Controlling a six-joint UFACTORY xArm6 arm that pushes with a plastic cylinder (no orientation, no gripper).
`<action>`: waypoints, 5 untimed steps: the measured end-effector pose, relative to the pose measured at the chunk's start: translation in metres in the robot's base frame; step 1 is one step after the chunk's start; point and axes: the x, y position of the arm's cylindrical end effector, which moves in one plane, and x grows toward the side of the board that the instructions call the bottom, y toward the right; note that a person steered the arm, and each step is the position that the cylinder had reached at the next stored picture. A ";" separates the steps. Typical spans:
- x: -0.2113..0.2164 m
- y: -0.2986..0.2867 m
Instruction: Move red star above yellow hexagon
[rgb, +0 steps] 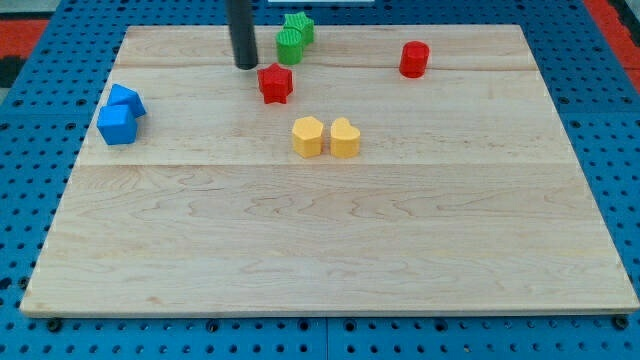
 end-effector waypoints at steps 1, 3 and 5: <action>0.021 0.064; 0.052 0.106; 0.071 0.106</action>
